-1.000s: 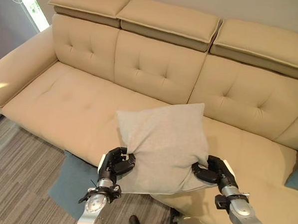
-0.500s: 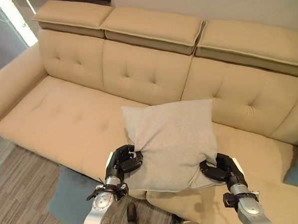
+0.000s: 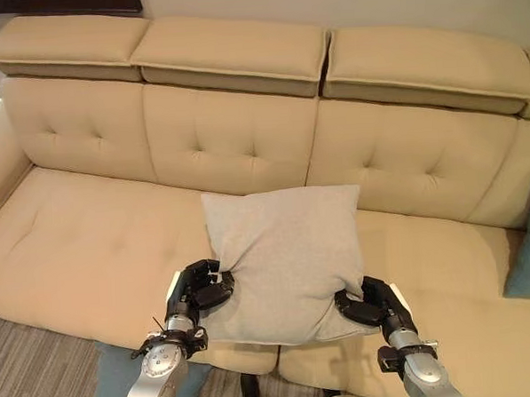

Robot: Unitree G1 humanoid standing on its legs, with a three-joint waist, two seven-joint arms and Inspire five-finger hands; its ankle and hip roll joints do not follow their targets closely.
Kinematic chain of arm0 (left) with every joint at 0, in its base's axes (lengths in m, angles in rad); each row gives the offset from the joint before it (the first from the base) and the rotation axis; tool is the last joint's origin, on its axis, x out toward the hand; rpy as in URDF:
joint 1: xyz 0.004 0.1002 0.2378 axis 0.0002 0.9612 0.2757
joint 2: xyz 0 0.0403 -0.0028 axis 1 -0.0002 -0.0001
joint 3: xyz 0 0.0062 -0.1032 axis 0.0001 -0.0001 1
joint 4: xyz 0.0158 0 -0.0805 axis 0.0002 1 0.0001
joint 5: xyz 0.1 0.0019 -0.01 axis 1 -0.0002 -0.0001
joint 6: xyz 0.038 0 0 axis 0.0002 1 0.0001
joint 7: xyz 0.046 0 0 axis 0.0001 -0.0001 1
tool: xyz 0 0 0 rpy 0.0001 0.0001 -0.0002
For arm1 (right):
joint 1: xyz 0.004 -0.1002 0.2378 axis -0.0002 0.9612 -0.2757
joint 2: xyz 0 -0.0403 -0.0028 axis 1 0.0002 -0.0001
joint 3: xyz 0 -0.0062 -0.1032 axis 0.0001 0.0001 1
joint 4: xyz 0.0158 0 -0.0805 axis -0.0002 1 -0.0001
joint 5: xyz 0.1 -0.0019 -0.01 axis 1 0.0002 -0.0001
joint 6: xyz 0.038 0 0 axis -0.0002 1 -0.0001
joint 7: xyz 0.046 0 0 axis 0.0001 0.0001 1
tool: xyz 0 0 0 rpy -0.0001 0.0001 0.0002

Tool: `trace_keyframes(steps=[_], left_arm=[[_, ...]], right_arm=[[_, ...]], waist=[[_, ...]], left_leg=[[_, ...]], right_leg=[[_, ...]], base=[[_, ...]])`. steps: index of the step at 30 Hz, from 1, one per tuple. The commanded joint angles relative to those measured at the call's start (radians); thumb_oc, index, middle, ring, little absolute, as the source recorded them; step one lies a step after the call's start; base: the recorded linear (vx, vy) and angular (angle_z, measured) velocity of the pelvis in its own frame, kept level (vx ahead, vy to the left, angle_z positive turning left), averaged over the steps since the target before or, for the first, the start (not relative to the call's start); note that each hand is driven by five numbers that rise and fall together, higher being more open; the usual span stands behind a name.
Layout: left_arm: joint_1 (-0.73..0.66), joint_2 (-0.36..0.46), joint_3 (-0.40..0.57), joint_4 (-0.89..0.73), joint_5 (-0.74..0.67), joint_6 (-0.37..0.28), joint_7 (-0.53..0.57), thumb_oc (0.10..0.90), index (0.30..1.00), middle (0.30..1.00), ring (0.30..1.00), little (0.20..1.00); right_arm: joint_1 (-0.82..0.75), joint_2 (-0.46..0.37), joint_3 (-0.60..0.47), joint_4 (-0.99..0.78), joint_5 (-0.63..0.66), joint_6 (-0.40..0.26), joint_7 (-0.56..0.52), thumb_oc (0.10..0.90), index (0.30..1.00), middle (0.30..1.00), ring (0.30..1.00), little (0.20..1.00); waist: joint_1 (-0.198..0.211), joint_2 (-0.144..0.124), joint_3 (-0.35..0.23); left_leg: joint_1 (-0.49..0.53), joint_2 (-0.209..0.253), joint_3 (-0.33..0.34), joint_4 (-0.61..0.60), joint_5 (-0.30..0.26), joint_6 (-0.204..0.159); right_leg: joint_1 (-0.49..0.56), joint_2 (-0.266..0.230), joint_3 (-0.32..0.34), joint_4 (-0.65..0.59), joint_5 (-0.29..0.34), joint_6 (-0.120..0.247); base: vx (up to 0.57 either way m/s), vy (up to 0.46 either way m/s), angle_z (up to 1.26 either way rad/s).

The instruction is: Pick up all the scattered cushions and arrange them neatly on the sofa.

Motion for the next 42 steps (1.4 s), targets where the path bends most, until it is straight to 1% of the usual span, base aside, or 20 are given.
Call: trace_keyframes(steps=[1,5,6,8,9,12,18,19,20,22,23,24,25,27,28,31,32,34,37,42], left_arm=[[-0.115,-0.055,-0.054,-0.172,0.030,-0.160,-0.048,0.400,0.300,0.300,0.300,0.300],[-0.188,-0.063,-0.074,-0.156,0.058,-0.172,-0.012,0.400,0.300,0.300,0.300,0.300],[-0.246,-0.070,-0.091,-0.143,0.085,-0.182,0.022,0.400,0.300,0.300,0.300,0.300],[-0.279,-0.075,-0.101,-0.139,0.094,-0.185,0.036,0.400,0.300,0.300,0.300,0.300],[-0.360,-0.084,-0.119,-0.127,0.112,-0.201,0.072,0.400,0.300,0.300,0.300,0.300],[-0.507,-0.099,-0.159,-0.081,0.135,-0.222,0.142,0.400,0.300,0.300,0.300,0.300],[-0.846,-0.074,-0.254,0.062,0.226,-0.247,0.290,0.400,0.300,0.300,0.300,0.300],[-0.850,-0.075,-0.254,0.065,0.226,-0.248,0.290,0.400,0.300,0.300,0.300,0.300],[-0.944,-0.060,-0.275,0.093,0.259,-0.254,0.330,0.400,0.300,0.300,0.300,0.300],[-1.043,-0.062,-0.296,0.129,0.291,-0.257,0.375,0.400,0.300,0.300,0.300,0.300],[-1.043,-0.062,-0.296,0.129,0.291,-0.257,0.375,0.400,0.300,0.300,0.300,0.300],[-1.143,-0.062,-0.322,0.180,0.334,-0.252,0.423,0.400,0.300,0.300,0.300,0.300],[-1.147,-0.063,-0.322,0.183,0.335,-0.253,0.424,0.400,0.300,0.300,0.300,0.300],[-1.285,-0.064,-0.361,0.262,0.404,-0.236,0.503,0.400,0.300,0.300,0.300,0.300],[-1.290,-0.065,-0.360,0.265,0.405,-0.238,0.504,0.400,0.300,0.300,0.300,0.300],[-1.424,-0.076,-0.397,0.387,0.396,-0.227,0.549,0.400,0.300,0.300,0.300,0.300],[-1.427,-0.076,-0.396,0.389,0.395,-0.229,0.549,0.400,0.300,0.300,0.300,0.300],[-1.505,-0.086,-0.414,0.490,0.353,-0.223,0.547,0.400,0.300,0.300,0.300,0.300],[-1.556,-0.087,-0.422,0.576,0.311,-0.216,0.534,0.400,0.300,0.300,0.300,0.300],[-1.586,-0.106,-0.423,0.664,0.284,-0.194,0.523,0.400,0.300,0.300,0.300,0.300]], right_arm=[[-0.148,0.004,-0.011,-0.146,-0.028,-0.138,-0.012,0.400,0.300,0.300,0.300,0.300],[-0.203,-0.006,-0.008,-0.155,-0.042,-0.149,-0.054,0.400,0.300,0.300,0.300,0.300],[-0.242,-0.006,-0.006,-0.160,-0.048,-0.160,-0.084,0.400,0.300,0.300,0.300,0.300],[-0.263,-0.010,-0.006,-0.163,-0.057,-0.164,-0.103,0.400,0.300,0.300,0.300,0.300],[-0.318,-0.015,-0.004,-0.164,-0.073,-0.174,-0.144,0.400,0.300,0.300,0.300,0.300],[-0.443,-0.019,0.014,-0.131,-0.101,-0.185,-0.217,0.400,0.300,0.300,0.300,0.300],[-0.723,-0.047,0.053,-0.029,-0.196,-0.209,-0.402,0.400,0.300,0.300,0.300,0.300],[-0.726,-0.048,0.053,-0.027,-0.196,-0.210,-0.403,0.400,0.300,0.300,0.300,0.300],[-0.816,-0.077,0.065,0.002,-0.239,-0.205,-0.454,0.400,0.300,0.300,0.300,0.300],[-0.901,-0.106,0.079,0.032,-0.294,-0.200,-0.516,0.400,0.300,0.300,0.300,0.300],[-0.901,-0.106,0.079,0.033,-0.294,-0.200,-0.516,0.400,0.300,0.300,0.300,0.300],[-0.995,-0.141,0.100,0.068,-0.360,-0.185,-0.588,0.400,0.300,0.300,0.300,0.300],[-0.999,-0.142,0.101,0.071,-0.361,-0.186,-0.590,0.400,0.300,0.300,0.300,0.300],[-1.125,-0.182,0.133,0.133,-0.459,-0.148,-0.686,0.400,0.300,0.300,0.300,0.300],[-1.130,-0.182,0.134,0.137,-0.459,-0.150,-0.688,0.400,0.300,0.300,0.300,0.300],[-1.300,-0.202,0.210,0.301,-0.442,-0.111,-0.733,0.400,0.300,0.300,0.300,0.300],[-1.305,-0.202,0.212,0.305,-0.441,-0.113,-0.734,0.400,0.300,0.300,0.300,0.300],[-1.411,-0.201,0.265,0.440,-0.390,-0.090,-0.724,0.400,0.300,0.300,0.300,0.300],[-1.488,-0.185,0.298,0.551,-0.327,-0.078,-0.708,0.400,0.300,0.300,0.300,0.300],[-1.538,-0.160,0.318,0.658,-0.257,-0.065,-0.691,0.400,0.300,0.300,0.300,0.300]], waist=[[-0.007,0.023,-0.058],[-0.017,0.021,-0.048],[-0.027,0.025,-0.048],[-0.032,0.028,-0.049],[-0.042,0.037,-0.053],[-0.054,0.045,-0.051],[-0.068,0.062,-0.052],[-0.068,0.062,-0.051],[-0.069,0.066,-0.049],[-0.069,0.072,-0.047],[-0.069,0.072,-0.047],[-0.069,0.074,-0.047],[-0.069,0.075,-0.045],[-0.069,0.080,-0.037],[-0.069,0.081,-0.035],[-0.065,0.079,-0.016],[-0.065,0.079,-0.015],[-0.066,0.075,0.004],[-0.068,0.076,0.021],[-0.072,0.073,0.039]], left_leg=[[-0.007,0.013,-0.049,0.005,-0.105,-0.004],[-0.067,0.010,-0.048,0.005,-0.094,-0.011],[-0.123,0.013,-0.054,0.005,-0.077,-0.019],[-0.152,0.016,-0.060,0.005,-0.067,-0.024],[-0.209,0.021,-0.072,0.005,-0.050,-0.032],[-0.285,0.025,-0.085,0.005,-0.033,-0.039],[-0.387,0.020,-0.093,0.005,-0.005,-0.050],[-0.388,0.020,-0.093,0.005,-0.005,-0.050],[-0.410,0.016,-0.097,0.005,0.001,-0.053],[-0.428,0.012,-0.101,0.005,0.005,-0.056],[-0.428,0.012,-0.101,0.005,0.005,-0.056],[-0.447,0.009,-0.102,0.005,0.009,-0.060],[-0.448,0.009,-0.102,0.005,0.009,-0.060],[-0.475,0.005,-0.104,0.005,0.016,-0.066],[-0.476,0.005,-0.104,0.005,0.016,-0.066],[-0.517,0.008,-0.104,0.005,0.025,-0.068],[-0.518,0.008,-0.103,0.005,0.025,-0.068],[-0.552,0.014,-0.103,0.005,0.036,-0.072],[-0.587,0.015,-0.105,0.005,0.045,-0.074],[-0.634,0.015,-0.112,0.005,0.058,-0.079]], right_leg=[[-0.027,0.016,-0.046,0.080,-0.097,0.031],[-0.057,0.021,-0.036,0.014,-0.064,0.027],[-0.101,0.026,-0.035,-0.009,-0.051,0.024],[-0.129,0.029,-0.038,-0.009,-0.050,0.021],[-0.182,0.032,-0.041,-0.009,-0.048,0.022],[-0.255,0.037,-0.040,-0.009,-0.037,0.026],[-0.357,0.043,-0.009,-0.009,-0.017,0.025],[-0.358,0.043,-0.009,-0.009,-0.017,0.025],[-0.380,0.042,-0.006,-0.009,-0.013,0.024],[-0.401,0.040,-0.003,-0.009,-0.009,0.024],[-0.401,0.040,-0.003,-0.009,-0.009,0.024],[-0.420,0.038,0.001,-0.009,-0.006,0.025],[-0.421,0.038,0.001,-0.009,-0.006,0.025],[-0.449,0.036,0.002,-0.009,0.001,0.027],[-0.450,0.036,0.002,-0.009,0.002,0.027],[-0.493,0.037,0.004,-0.009,0.014,0.034],[-0.494,0.037,0.004,-0.009,0.014,0.034],[-0.529,0.038,0.008,-0.009,0.024,0.037],[-0.569,0.041,0.012,-0.009,0.034,0.038],[-0.616,0.045,0.008,-0.009,0.046,0.043]], base=[[-0.03,-0.031,-0.13],[-0.10,-0.051,-0.02],[-0.13,-0.053,-0.03],[-0.12,-0.060,0.06],[-0.16,-0.076,0.11],[-0.12,-0.047,0.18],[-0.03,0.001,-0.06],[0.00,0.000,0.00],[0.00,0.000,0.00],[0.00,0.000,0.00],[0.00,0.000,0.00],[0.00,0.000,0.00],[0.00,0.000,0.00],[-0.02,-0.010,-0.04],[-0.03,-0.016,-0.02],[-0.06,-0.021,0.04],[-0.06,-0.026,-0.05],[-0.06,-0.027,-0.03],[-0.05,-0.011,0.17],[-0.05,-0.022,-0.11]])
